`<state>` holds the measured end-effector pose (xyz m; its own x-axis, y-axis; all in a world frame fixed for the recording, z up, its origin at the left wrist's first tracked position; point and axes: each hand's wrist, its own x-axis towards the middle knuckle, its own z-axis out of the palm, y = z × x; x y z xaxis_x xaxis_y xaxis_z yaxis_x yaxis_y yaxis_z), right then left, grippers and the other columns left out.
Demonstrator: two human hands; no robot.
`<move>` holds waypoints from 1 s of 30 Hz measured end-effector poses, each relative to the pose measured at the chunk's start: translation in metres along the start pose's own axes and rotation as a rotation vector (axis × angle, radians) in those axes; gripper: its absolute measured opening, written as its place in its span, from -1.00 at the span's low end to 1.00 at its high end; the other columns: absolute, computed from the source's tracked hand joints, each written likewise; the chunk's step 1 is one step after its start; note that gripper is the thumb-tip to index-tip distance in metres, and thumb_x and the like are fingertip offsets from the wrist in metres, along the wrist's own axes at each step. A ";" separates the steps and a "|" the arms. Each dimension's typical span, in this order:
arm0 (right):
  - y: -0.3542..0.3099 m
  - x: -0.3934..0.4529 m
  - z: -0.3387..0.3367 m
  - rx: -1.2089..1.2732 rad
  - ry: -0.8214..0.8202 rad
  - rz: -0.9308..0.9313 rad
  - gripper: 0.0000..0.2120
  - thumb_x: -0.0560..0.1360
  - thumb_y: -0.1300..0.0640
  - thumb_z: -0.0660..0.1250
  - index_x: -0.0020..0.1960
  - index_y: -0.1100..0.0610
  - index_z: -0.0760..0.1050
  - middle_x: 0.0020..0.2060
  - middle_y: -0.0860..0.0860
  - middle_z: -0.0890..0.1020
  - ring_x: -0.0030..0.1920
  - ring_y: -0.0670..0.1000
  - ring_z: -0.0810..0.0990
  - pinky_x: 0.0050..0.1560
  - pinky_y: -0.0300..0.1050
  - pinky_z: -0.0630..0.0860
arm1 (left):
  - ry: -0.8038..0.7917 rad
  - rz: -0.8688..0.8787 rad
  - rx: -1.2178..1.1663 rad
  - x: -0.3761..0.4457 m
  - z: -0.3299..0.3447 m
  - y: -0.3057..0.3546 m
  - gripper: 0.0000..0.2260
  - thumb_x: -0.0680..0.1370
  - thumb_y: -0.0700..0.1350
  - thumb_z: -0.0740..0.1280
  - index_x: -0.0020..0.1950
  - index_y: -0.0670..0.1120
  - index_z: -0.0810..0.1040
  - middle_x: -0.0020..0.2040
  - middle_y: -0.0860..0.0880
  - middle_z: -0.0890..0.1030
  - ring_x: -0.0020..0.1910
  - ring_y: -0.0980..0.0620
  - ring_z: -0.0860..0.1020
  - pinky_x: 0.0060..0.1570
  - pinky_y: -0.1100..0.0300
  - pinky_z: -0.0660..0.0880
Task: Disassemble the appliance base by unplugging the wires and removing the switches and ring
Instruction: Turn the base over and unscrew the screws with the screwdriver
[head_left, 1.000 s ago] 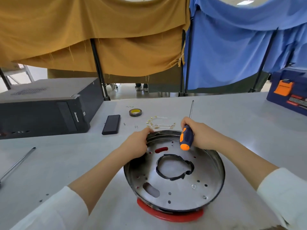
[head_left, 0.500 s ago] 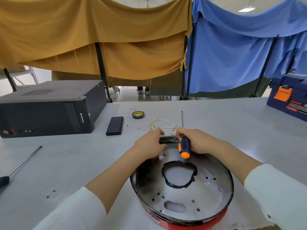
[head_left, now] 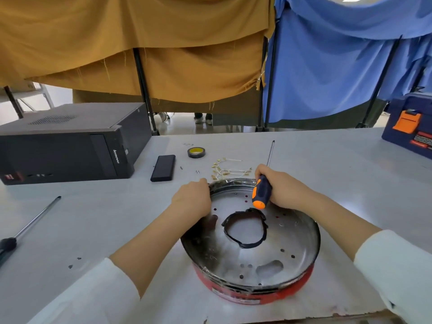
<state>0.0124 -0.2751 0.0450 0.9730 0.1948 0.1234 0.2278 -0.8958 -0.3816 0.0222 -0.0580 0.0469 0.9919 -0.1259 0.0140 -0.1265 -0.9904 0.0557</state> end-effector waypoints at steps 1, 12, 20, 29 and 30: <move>0.000 0.001 0.004 -0.023 -0.008 0.001 -0.75 0.46 0.28 0.20 -0.01 -0.02 0.25 -0.23 0.04 0.53 -0.24 0.12 0.45 -0.19 0.02 0.42 | -0.020 0.000 0.051 -0.004 0.000 -0.001 -0.78 0.58 -0.18 0.17 0.22 -0.14 0.34 0.15 -0.16 0.51 0.10 -0.15 0.50 -0.18 0.11 0.35; 0.004 0.005 0.012 -0.085 -0.003 -0.095 -0.73 0.43 0.23 0.20 -0.08 -0.11 0.22 -0.26 -0.02 0.54 -0.25 0.11 0.47 -0.24 0.02 0.42 | -0.058 0.253 -0.281 0.016 0.004 0.003 -0.59 0.55 0.10 0.27 0.34 -0.03 0.34 0.23 -0.09 0.53 0.18 -0.12 0.49 0.06 0.11 0.39; 0.001 0.011 0.013 0.077 0.154 -0.076 -0.58 0.45 0.27 0.22 0.03 -0.24 0.24 -0.15 -0.08 0.58 -0.16 0.08 0.55 -0.10 0.08 0.51 | -0.003 0.229 -0.306 0.021 0.014 -0.003 -0.58 0.52 0.10 0.32 0.33 -0.01 0.38 0.23 -0.06 0.54 0.18 -0.11 0.49 0.06 0.09 0.42; -0.042 0.026 -0.045 0.176 0.644 -0.197 -0.52 0.46 -0.40 0.04 0.12 -0.08 0.42 -0.48 -0.05 0.58 -0.48 -0.08 0.54 -0.40 -0.17 0.44 | 0.019 0.216 -0.332 0.023 0.016 -0.004 -0.57 0.51 0.12 0.32 0.35 0.06 0.36 0.23 0.00 0.54 0.16 -0.07 0.49 -0.05 0.15 0.37; -0.048 0.027 -0.048 0.049 0.743 -0.182 -0.43 0.45 -0.41 -0.01 0.03 0.02 0.47 -0.50 -0.05 0.53 -0.46 -0.04 0.51 -0.42 -0.21 0.36 | 0.020 0.213 -0.330 0.023 0.017 -0.004 -0.55 0.51 0.13 0.32 0.36 0.07 0.35 0.24 0.00 0.53 0.17 -0.07 0.49 -0.05 0.16 0.37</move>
<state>0.0258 -0.2458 0.1111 0.6438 0.0020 0.7652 0.4003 -0.8531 -0.3346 0.0457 -0.0579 0.0305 0.9432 -0.3226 0.0795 -0.3285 -0.8701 0.3675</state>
